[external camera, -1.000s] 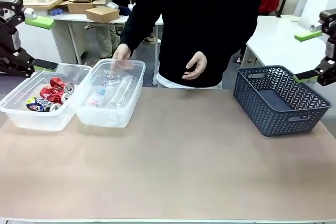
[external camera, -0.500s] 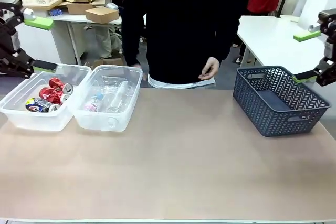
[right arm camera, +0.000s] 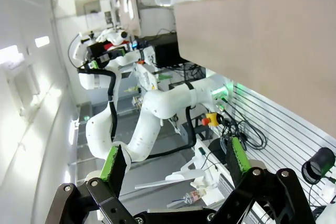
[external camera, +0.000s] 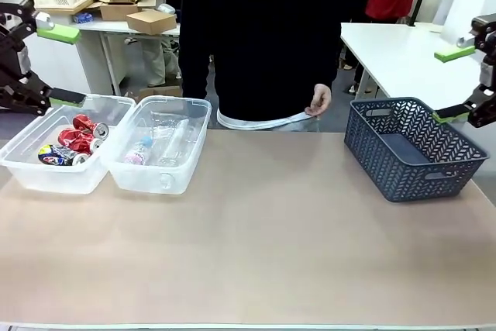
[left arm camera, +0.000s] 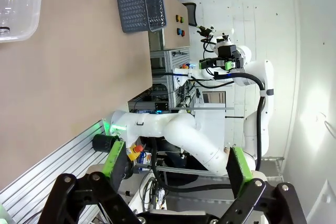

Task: Sort the waste into each basket.
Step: Release the Organizing box you were holding.

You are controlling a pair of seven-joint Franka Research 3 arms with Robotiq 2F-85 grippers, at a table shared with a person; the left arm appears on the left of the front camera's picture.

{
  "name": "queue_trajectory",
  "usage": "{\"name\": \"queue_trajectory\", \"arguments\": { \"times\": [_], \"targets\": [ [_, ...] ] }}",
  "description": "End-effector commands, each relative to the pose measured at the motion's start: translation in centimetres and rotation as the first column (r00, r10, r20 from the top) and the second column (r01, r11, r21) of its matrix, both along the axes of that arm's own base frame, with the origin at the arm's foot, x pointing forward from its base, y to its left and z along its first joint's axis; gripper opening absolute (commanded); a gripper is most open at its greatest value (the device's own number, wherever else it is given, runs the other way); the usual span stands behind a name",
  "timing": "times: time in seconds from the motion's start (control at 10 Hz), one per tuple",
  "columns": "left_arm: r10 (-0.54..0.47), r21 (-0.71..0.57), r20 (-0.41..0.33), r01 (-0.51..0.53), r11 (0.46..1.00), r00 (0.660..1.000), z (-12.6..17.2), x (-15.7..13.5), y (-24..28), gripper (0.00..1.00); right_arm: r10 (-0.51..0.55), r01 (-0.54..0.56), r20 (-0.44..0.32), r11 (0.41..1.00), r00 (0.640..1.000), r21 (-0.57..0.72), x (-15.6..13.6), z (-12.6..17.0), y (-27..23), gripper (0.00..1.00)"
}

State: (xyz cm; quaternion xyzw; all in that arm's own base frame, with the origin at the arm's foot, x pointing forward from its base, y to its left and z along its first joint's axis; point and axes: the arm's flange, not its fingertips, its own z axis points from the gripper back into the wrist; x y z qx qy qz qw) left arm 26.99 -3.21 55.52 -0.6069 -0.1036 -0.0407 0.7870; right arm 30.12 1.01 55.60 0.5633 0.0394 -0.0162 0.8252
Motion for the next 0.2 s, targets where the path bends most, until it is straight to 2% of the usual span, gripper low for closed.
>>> {"name": "queue_trajectory", "arguments": {
  "times": [0.0,0.1],
  "targets": [
    [-0.005,-0.024,0.009,0.005,1.0,1.0,0.05,0.05,-0.45,1.0,0.005,-0.006,-0.005,1.0,1.0,-0.014,-0.06,0.11,-0.06,1.0],
    [-0.005,-0.024,0.009,0.005,1.0,1.0,0.05,0.05,-0.45,1.0,0.005,-0.006,-0.005,1.0,1.0,-0.014,-0.06,0.11,-0.06,1.0]
  ]
}}
